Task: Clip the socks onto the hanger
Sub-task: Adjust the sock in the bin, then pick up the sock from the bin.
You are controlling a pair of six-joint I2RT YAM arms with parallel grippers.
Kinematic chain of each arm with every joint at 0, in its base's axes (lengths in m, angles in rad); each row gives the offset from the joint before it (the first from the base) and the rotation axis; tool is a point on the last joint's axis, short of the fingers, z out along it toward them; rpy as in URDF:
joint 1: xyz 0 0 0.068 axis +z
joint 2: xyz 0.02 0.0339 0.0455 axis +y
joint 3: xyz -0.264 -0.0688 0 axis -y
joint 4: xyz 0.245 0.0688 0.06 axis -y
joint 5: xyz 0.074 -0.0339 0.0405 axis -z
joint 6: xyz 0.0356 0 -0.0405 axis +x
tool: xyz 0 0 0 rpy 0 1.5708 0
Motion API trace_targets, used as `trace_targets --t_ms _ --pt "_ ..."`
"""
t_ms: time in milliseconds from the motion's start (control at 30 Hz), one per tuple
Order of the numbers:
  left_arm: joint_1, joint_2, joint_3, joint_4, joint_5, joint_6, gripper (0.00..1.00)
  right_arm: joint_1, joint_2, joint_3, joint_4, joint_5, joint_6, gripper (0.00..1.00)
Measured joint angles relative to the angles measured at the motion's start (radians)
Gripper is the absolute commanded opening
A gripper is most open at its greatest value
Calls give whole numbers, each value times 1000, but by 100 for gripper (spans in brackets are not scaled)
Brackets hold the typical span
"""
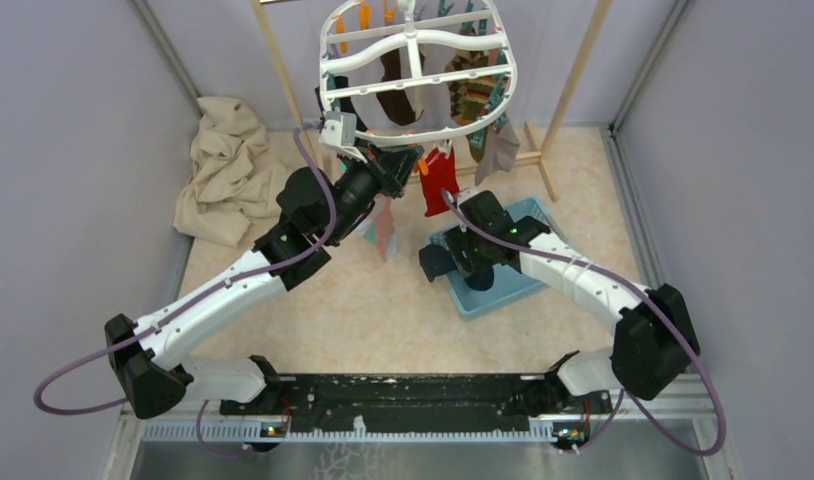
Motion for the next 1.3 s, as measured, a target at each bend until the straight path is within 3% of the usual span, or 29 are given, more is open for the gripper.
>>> trace_targets --t_ms 333,533,700,1300 --pt "0 2 0 8 14 -1 0 0 -128 0 51 -181 67 67" --pt "0 4 0 10 16 0 0 0 -130 -80 231 -397 219 65" --pt "0 2 -6 11 16 0 0 0 -162 -175 315 -484 335 65" --pt "0 2 -10 20 29 -4 0 0 -261 -353 413 -433 521 66"
